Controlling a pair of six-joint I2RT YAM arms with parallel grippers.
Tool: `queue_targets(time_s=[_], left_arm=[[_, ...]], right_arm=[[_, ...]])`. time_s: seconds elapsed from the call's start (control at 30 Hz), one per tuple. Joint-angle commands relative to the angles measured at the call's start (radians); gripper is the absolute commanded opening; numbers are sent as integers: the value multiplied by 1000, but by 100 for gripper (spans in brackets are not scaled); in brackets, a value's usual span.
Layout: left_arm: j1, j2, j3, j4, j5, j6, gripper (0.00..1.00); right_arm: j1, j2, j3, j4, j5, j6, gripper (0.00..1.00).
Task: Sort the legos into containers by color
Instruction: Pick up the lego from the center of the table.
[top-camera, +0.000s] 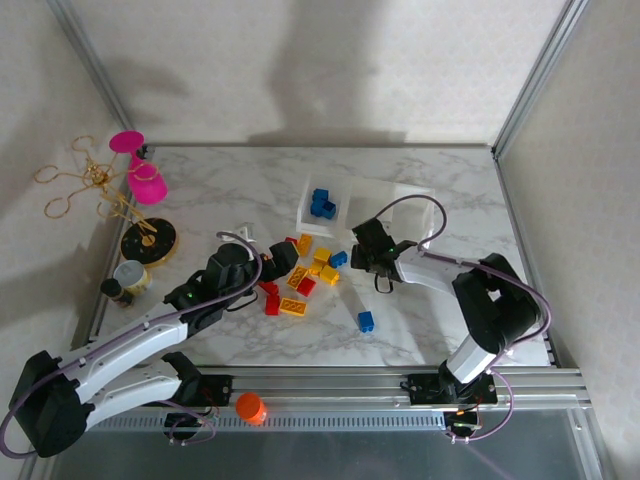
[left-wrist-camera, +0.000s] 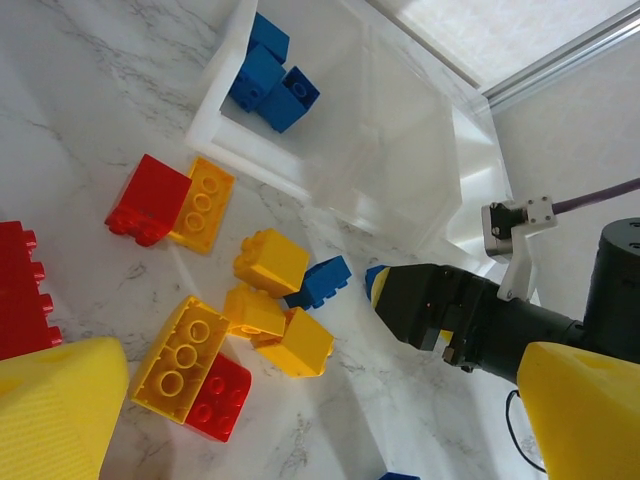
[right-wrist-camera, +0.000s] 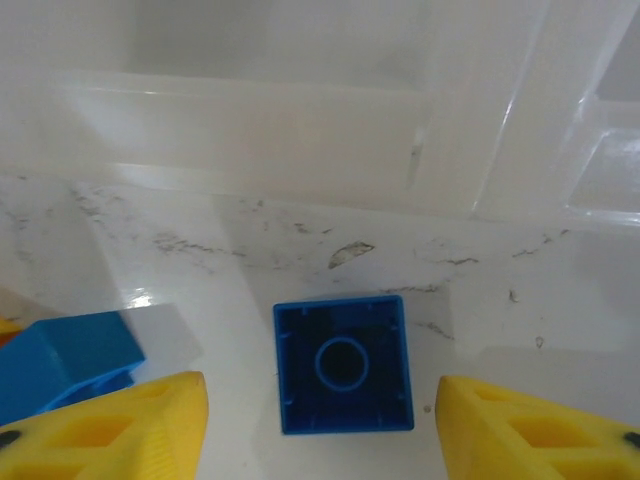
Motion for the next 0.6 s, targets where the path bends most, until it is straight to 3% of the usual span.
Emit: queue_targets(time_s=[0.0,0.57], left_arm=[[-10,7,-7,29,-29,-10,100],[-11,-4,-2,0,-61,-9,100]], right_arm=[[-8,33,42,6,51,-9,58],[-13,87,53,22,90,-86,34]])
